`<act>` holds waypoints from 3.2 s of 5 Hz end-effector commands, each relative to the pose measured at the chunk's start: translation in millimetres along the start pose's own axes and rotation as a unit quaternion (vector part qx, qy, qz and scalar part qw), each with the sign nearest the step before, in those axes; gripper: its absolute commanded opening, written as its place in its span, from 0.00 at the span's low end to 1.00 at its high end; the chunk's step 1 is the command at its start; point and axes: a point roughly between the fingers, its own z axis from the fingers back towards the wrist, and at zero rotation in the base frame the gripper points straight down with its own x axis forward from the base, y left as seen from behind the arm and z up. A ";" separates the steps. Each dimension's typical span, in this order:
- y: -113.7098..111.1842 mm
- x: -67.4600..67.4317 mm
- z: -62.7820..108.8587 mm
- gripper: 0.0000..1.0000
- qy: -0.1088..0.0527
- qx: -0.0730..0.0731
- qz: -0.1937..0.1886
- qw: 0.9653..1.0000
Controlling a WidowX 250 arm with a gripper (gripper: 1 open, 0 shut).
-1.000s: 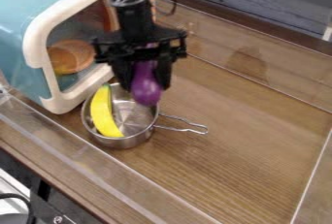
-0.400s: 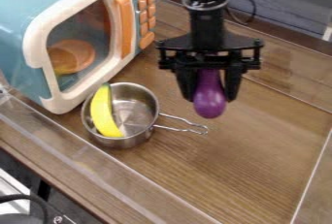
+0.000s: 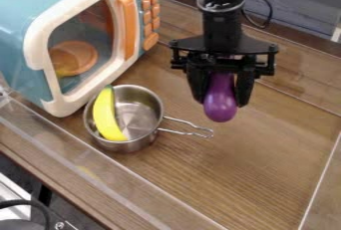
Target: Remove the eggplant from inside the silver pot and put it on the table
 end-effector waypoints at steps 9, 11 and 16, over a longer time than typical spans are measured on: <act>26.9 22.1 -8.0 1.00 0.009 -0.001 -0.110 0.994; 25.4 9.9 -11.4 1.00 0.005 -0.005 -0.153 0.988; 27.8 30.8 -8.9 1.00 -0.015 -0.038 -0.103 0.994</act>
